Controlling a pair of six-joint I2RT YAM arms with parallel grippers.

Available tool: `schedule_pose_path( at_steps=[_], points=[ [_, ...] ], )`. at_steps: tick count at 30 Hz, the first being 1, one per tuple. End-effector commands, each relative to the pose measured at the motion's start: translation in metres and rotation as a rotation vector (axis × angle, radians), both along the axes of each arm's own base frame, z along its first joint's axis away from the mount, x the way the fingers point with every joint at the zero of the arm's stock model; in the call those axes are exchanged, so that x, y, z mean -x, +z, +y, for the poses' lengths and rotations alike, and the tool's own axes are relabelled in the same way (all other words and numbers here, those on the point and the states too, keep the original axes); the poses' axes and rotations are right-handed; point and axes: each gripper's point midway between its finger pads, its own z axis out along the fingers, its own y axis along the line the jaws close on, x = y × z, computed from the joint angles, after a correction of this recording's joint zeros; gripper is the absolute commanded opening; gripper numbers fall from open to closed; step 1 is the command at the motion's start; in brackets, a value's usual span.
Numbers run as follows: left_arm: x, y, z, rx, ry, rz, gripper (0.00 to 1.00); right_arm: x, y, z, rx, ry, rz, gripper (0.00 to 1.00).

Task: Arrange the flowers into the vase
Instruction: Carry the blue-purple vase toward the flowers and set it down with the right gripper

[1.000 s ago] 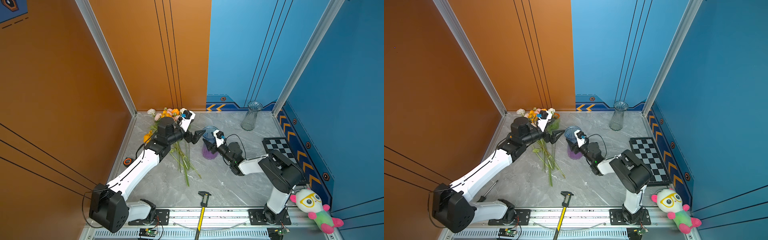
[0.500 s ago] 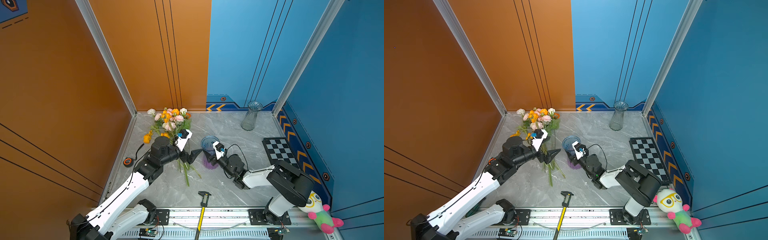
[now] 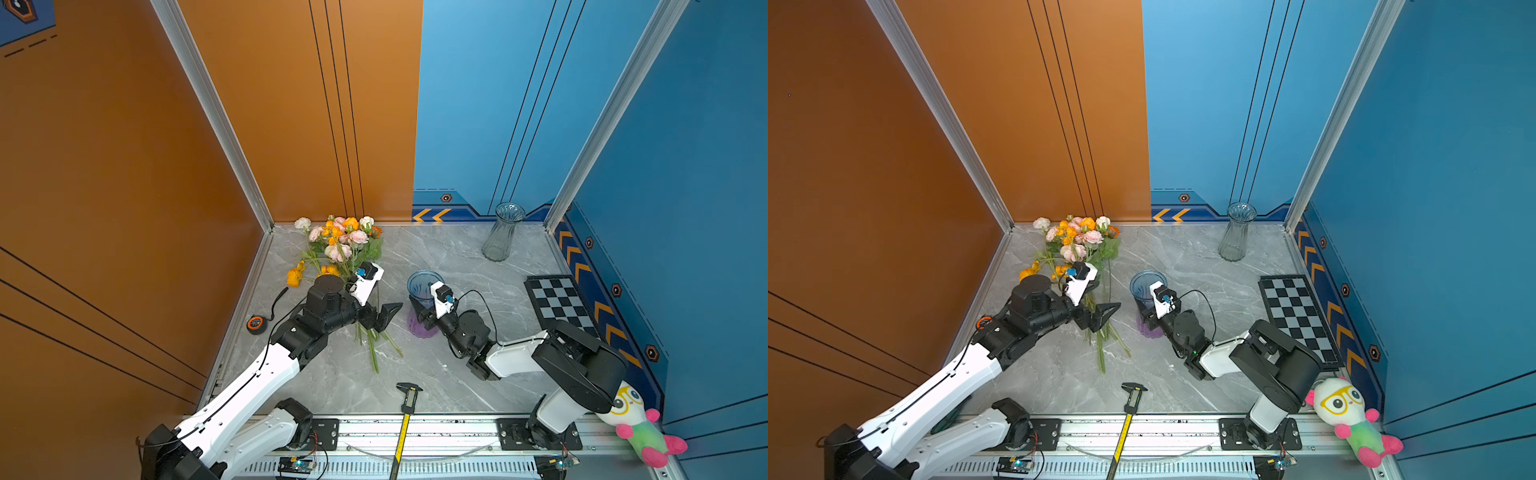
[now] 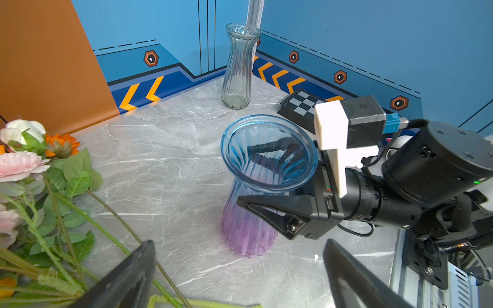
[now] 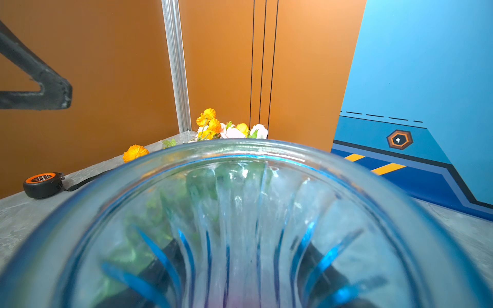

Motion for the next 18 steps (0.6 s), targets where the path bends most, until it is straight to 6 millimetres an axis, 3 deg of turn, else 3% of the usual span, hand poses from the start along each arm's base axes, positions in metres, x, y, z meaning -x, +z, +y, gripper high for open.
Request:
schedule_pose_path(
  at_steps=[1,8,14,18],
  points=[
    [-0.003,0.008,0.006,-0.001,0.038,-0.012,0.98,0.001,0.019,-0.005,-0.090,-0.015,-0.046,0.59],
    [-0.015,0.006,0.014,-0.036,0.110,0.023,0.98,0.003,0.015,-0.008,-0.087,-0.011,-0.035,0.89],
    [-0.024,0.007,0.018,-0.032,0.162,0.080,0.98,0.009,-0.005,-0.016,-0.068,-0.005,0.033,0.99],
    [-0.034,0.016,0.021,0.005,0.212,0.067,0.98,0.016,-0.018,-0.018,-0.015,-0.004,0.085,1.00]
  ],
)
